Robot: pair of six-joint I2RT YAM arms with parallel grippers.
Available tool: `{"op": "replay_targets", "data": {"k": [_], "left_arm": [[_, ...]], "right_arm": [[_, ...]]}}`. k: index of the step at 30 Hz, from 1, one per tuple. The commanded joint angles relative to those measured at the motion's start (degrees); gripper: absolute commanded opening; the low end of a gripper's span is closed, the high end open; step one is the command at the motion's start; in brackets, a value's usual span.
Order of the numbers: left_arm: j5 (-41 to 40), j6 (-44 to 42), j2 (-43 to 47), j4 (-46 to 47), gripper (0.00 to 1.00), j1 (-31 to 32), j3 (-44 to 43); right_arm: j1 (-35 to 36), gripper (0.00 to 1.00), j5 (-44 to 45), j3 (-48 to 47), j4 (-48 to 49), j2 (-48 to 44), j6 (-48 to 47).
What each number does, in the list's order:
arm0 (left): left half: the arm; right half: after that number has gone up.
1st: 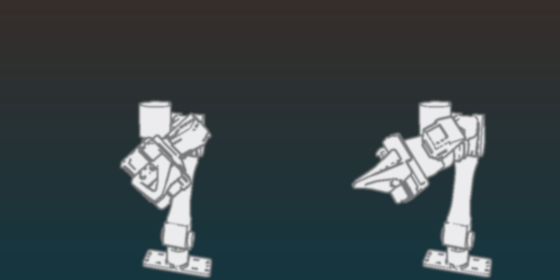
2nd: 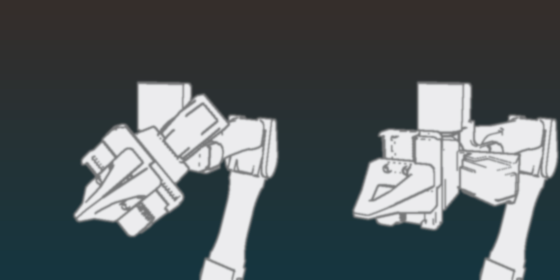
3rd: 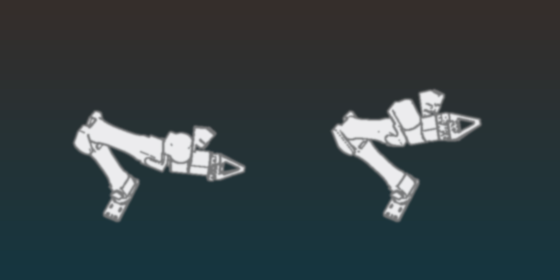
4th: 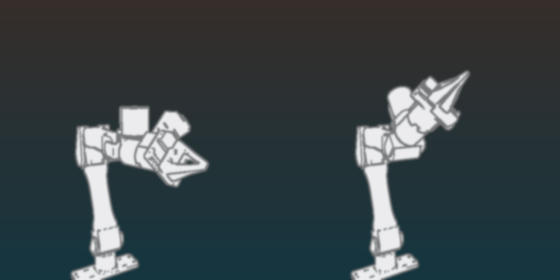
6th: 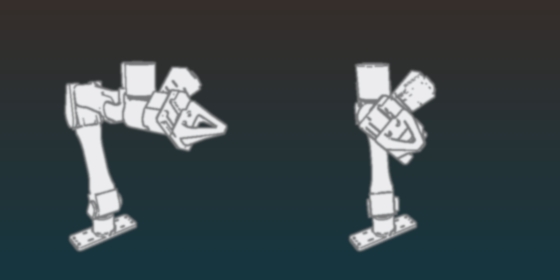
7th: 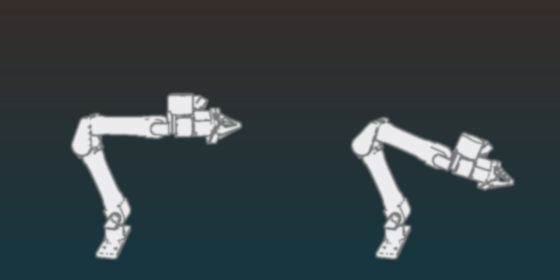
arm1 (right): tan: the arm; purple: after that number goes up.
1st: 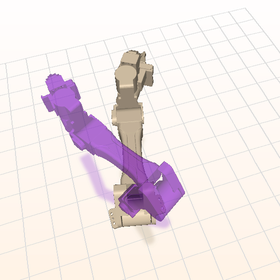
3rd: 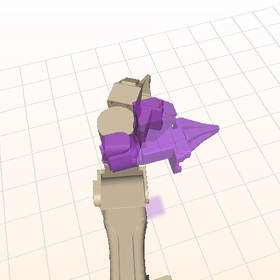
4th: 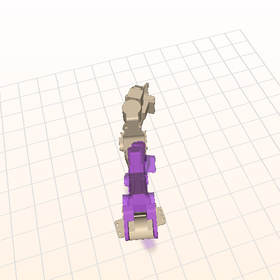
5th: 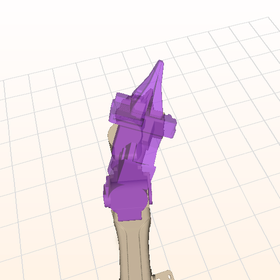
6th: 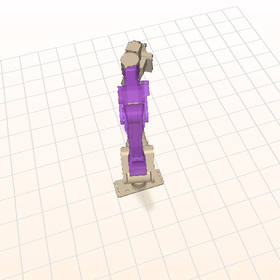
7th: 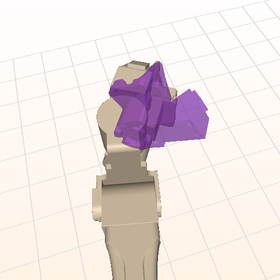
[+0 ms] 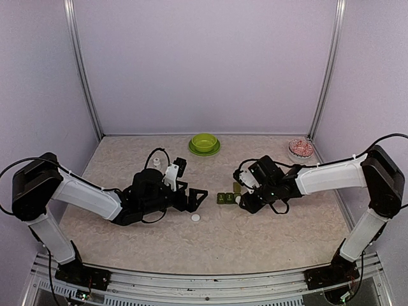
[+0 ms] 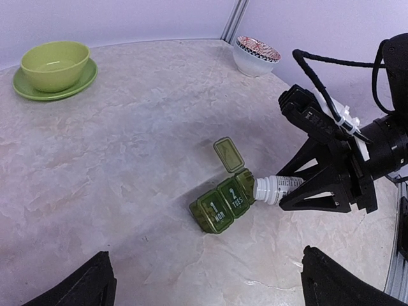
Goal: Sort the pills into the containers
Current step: Pour the pill into the compartment of the pill container.
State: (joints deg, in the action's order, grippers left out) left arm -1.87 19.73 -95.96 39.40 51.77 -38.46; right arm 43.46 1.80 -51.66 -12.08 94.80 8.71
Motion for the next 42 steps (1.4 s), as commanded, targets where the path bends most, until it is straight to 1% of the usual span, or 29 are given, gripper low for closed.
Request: {"op": "replay_targets", "data": {"k": [1,15,42], "left_arm": [[0.55,0.31,0.47,1.47,0.99,-0.35,0.49],[0.46,0.31,0.43,1.47,0.99,-0.35,0.49],[0.53,0.25,0.38,1.47,0.99,-0.35,0.49]], "right_arm": [[-0.74,0.32,-0.65,-1.86,-2.19,0.82,0.61],[-1.6,0.32,-0.37,-4.39,-4.45,1.45,0.41],[-3.37,0.33,-5.74,-8.87,-11.3,3.98,-0.39]]}}
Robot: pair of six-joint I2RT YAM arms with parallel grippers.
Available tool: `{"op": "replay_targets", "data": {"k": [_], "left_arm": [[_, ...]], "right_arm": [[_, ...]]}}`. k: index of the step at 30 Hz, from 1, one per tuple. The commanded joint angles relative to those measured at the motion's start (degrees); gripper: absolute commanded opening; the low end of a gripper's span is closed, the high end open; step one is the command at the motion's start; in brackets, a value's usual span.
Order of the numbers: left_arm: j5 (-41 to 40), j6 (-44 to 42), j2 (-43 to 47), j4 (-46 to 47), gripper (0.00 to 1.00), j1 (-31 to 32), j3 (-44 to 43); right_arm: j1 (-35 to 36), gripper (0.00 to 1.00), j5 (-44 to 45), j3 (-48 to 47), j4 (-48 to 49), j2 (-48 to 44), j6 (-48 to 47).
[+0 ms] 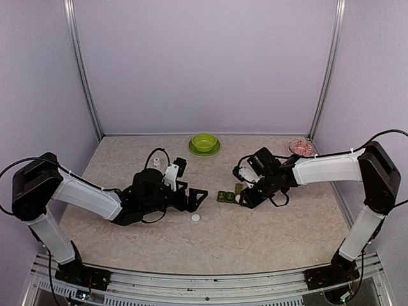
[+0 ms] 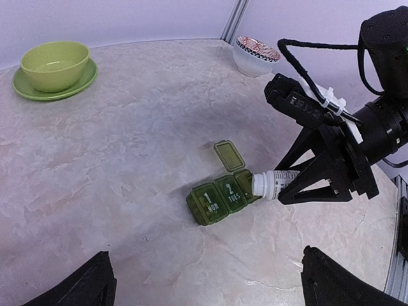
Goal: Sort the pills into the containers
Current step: Pour the pill into the compartment of the pill container.
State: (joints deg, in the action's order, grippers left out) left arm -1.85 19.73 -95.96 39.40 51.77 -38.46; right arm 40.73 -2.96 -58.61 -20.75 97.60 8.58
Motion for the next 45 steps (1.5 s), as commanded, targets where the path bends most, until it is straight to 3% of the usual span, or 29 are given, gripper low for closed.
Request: {"op": "replay_targets", "data": {"k": [1,23,45], "left_arm": [[0.47,0.22,0.41,1.47,0.99,-0.35,0.49],[0.29,0.05,0.78,1.29,0.99,-0.35,0.49],[0.59,0.07,0.23,1.41,0.99,-0.35,0.4]], "right_arm": [[-0.65,0.33,-1.06,-2.06,-2.82,1.25,-0.23],[-1.71,0.34,-0.95,-6.14,-7.94,3.08,-0.67],[-1.71,0.34,-1.21,-3.61,-3.89,1.46,-1.12]]}}
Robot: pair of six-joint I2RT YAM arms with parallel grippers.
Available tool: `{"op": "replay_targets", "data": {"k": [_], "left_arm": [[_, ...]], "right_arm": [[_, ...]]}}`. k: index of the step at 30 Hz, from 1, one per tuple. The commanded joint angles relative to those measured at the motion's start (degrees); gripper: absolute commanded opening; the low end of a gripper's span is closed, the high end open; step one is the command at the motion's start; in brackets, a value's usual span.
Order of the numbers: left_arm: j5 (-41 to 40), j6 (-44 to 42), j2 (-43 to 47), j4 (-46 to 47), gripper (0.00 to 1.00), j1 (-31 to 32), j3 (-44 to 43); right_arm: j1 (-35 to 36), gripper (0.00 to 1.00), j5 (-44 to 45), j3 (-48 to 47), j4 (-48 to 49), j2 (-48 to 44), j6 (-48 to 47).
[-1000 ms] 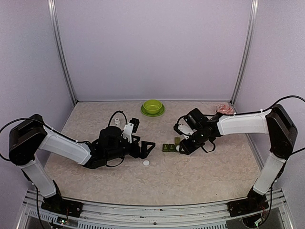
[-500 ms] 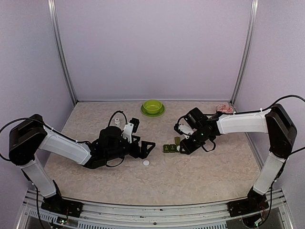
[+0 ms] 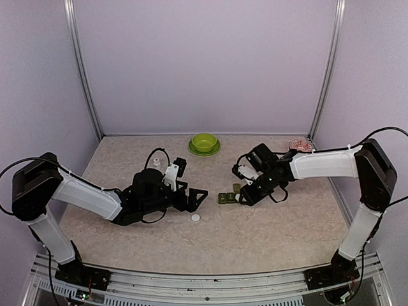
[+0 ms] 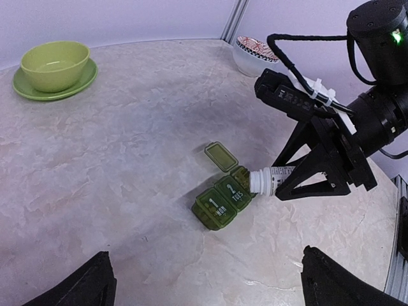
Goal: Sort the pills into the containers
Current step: Pour the pill into the compartment of the pill container.
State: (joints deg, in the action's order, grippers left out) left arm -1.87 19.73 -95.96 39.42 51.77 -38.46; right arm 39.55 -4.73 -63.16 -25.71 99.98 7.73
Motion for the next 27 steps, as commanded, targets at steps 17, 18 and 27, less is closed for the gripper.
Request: {"op": "replay_targets", "data": {"k": [17,18,27], "left_arm": [[0.7,0.23,0.09,1.53,0.99,-0.35,0.4],[0.65,0.23,0.12,1.54,0.99,-0.35,0.4],[0.61,0.21,0.12,1.54,0.99,-0.37,0.32]], "right_arm": [[-0.53,0.35,1.73,2.16,2.89,-3.89,-0.43],[-0.53,0.35,1.66,2.13,2.88,-3.95,-0.51],[-0.53,0.35,1.89,3.24,3.96,-4.88,-0.5]]}}
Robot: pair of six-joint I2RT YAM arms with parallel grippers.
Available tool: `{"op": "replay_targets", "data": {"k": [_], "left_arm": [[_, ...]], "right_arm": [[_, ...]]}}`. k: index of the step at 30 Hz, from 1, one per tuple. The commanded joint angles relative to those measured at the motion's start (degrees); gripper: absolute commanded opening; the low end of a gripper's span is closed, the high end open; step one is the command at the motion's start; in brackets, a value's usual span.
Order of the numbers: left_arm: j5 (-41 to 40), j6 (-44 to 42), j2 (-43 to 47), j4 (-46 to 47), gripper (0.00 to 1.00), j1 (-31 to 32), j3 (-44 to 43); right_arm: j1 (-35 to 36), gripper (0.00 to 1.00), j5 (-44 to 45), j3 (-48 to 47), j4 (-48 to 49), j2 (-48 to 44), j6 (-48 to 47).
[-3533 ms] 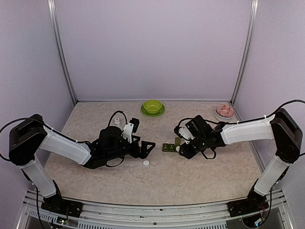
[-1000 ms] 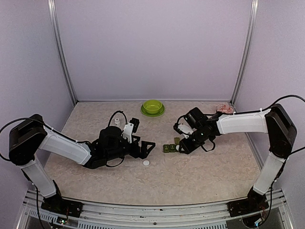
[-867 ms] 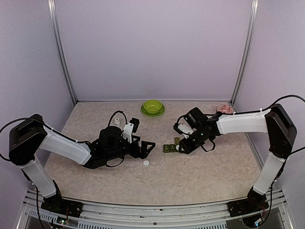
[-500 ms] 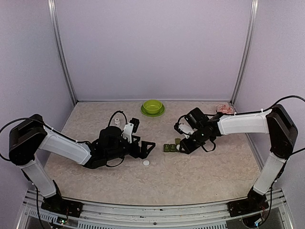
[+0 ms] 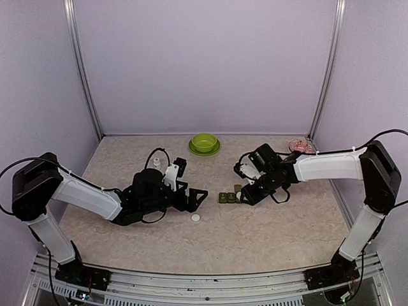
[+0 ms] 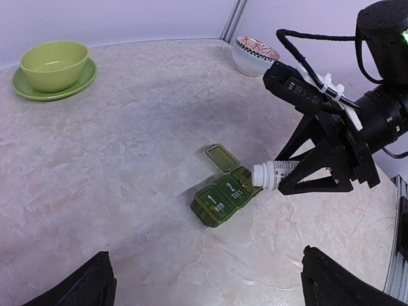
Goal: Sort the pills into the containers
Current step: Pour the pill into the compartment of the pill container.
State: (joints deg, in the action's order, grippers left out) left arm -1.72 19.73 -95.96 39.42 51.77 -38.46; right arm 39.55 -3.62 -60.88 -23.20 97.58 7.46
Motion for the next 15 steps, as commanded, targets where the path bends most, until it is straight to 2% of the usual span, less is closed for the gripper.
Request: {"op": "replay_targets", "data": {"k": [1,15], "left_arm": [[0.42,0.15,0.08,1.46,0.99,-0.35,0.32],[0.33,0.14,-0.23,1.45,0.99,-0.36,0.31]], "right_arm": [[-0.53,0.35,0.88,1.33,1.71,-2.81,-0.25],[-0.48,0.34,1.36,9.13,12.07,-8.3,-0.78]]}}
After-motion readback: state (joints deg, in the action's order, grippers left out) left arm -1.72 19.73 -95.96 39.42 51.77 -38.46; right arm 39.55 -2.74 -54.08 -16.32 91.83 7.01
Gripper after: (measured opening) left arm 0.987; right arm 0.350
